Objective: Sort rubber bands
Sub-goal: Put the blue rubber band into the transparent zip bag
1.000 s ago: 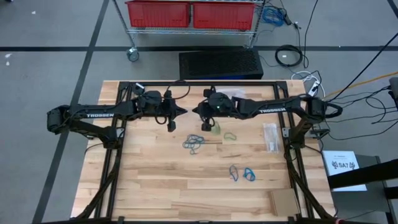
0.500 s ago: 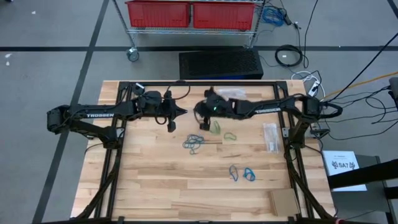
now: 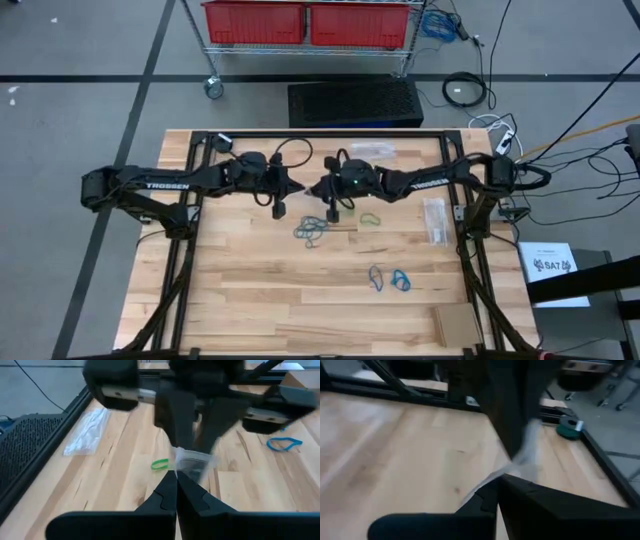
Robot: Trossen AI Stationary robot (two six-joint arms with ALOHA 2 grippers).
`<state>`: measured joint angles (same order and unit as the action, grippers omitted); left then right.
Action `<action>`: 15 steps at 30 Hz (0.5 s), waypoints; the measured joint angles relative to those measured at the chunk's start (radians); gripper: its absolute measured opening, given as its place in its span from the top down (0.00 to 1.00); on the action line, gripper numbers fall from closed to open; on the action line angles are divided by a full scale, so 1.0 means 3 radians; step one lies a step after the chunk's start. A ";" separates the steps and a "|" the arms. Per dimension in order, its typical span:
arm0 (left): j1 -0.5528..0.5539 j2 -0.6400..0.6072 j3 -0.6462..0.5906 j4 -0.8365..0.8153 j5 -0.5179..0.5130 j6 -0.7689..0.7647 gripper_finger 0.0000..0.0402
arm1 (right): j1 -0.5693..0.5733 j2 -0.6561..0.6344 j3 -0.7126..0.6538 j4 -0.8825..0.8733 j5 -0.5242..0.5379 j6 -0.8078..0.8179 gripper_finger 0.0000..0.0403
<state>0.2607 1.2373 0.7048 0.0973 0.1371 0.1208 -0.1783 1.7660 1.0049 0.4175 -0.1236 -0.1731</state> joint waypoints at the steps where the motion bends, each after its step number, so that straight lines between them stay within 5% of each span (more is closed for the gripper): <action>1: 0.0000 0.0001 0.0000 0.0013 0.0000 -0.0003 1.00 | 0.0004 0.0002 -0.0002 -0.0008 0.0005 0.0060 0.99; 15: 0.0002 0.0001 0.0001 0.0198 -0.0003 -0.0028 1.00 | 0.0031 -0.0007 -0.0001 -0.0105 0.0078 0.0365 0.57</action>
<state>0.2612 1.2377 0.7052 0.1568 0.1364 0.1124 -0.1689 1.7640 1.0046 0.3859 -0.1001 -0.0635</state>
